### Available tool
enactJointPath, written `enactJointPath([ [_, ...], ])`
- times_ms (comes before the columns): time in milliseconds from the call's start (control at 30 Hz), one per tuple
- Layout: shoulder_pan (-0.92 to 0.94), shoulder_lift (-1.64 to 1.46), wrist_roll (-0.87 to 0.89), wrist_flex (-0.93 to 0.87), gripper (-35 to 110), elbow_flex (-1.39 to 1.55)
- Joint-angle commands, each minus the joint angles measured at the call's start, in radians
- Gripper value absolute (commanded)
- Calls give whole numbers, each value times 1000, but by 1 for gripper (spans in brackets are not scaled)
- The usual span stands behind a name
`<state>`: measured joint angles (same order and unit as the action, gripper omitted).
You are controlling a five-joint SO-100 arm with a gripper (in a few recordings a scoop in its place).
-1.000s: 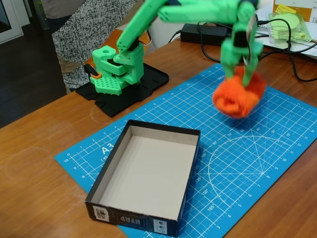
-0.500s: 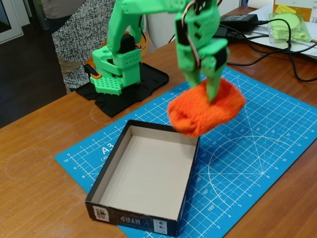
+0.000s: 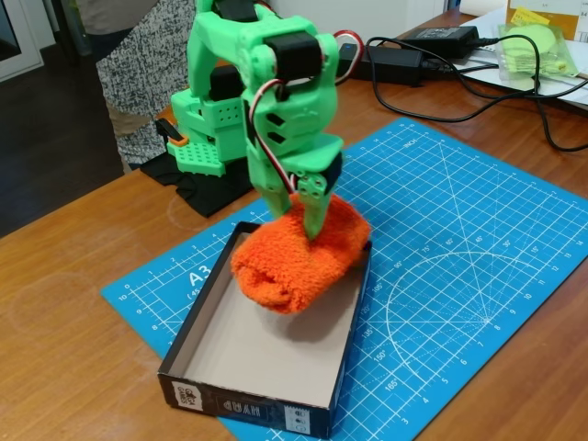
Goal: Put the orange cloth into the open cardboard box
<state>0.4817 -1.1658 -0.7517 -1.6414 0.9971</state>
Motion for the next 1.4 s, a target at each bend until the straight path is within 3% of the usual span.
enactJointPath([
  [0, 41, 11, -69, -15, -1, -57],
  [433, 149, 275, -112, -14, -1, -328],
  [867, 2, 437, -18, -12, -1, -430],
  [1000, -11, 466, -5, -12, 26, -437],
  [1067, 0, 469, -5, -12, 32, -449],
  [1367, 17, 160, -23, -14, 35, -198],
])
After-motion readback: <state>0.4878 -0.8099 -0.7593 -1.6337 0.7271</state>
